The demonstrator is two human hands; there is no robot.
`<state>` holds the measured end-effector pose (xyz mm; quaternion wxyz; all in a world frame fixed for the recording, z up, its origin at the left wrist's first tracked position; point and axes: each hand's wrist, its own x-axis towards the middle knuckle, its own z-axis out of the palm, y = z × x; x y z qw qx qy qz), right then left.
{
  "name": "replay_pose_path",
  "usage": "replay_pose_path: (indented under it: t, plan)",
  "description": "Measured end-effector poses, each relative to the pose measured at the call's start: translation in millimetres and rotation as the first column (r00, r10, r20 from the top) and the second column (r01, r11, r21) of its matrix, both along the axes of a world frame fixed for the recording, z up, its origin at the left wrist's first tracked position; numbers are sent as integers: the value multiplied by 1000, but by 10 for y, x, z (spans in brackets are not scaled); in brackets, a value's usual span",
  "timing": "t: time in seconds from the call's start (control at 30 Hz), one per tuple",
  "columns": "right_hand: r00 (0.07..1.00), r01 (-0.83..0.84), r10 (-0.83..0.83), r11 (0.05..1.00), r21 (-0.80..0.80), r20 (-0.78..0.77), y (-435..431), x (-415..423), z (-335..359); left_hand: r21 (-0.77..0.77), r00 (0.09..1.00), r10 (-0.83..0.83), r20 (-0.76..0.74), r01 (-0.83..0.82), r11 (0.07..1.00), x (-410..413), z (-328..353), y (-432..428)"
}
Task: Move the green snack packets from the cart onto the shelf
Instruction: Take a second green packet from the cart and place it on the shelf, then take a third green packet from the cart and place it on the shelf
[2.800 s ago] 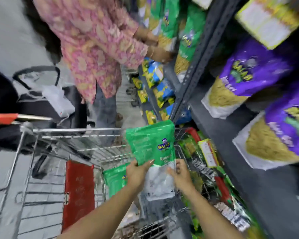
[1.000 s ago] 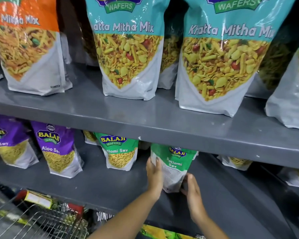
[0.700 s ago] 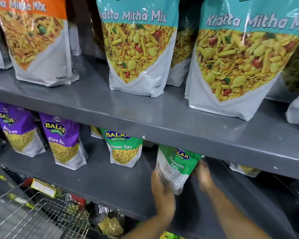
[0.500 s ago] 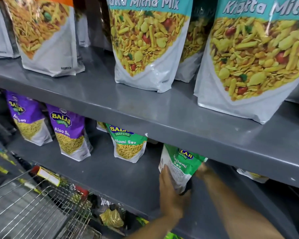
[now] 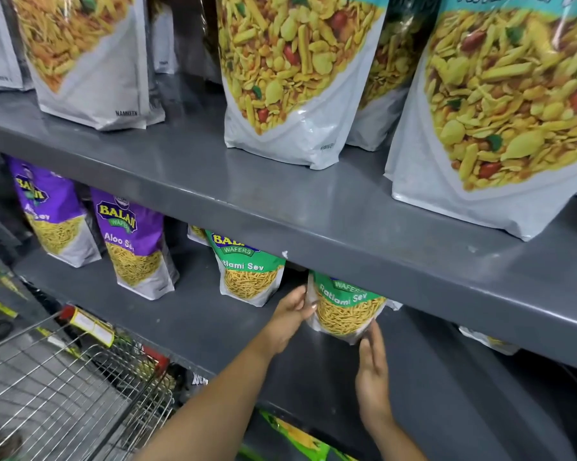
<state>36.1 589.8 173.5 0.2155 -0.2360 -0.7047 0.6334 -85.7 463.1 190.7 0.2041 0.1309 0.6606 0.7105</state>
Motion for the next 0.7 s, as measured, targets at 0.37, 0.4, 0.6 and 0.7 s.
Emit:
replay_pose_path:
  t: [0.37,0.4,0.6,0.7]
  plan:
    - [999,46,-48,989,138,7,-54,52,-77,-56,994,86,68,-82,995,4,115,43]
    - [997,78,-79,986,149,0,-66,70,-43,-57,993,96,61,-93,994,55,147,6]
    - [940,288,-184,880,377,-287,-444,290,58,-108,949,272,-159,-291,951,494,76,-1148]
    - [953,142,-44,940,311,-301,-1027,264,61,-133,869,455,-195,-483,865,787,78,-2221]
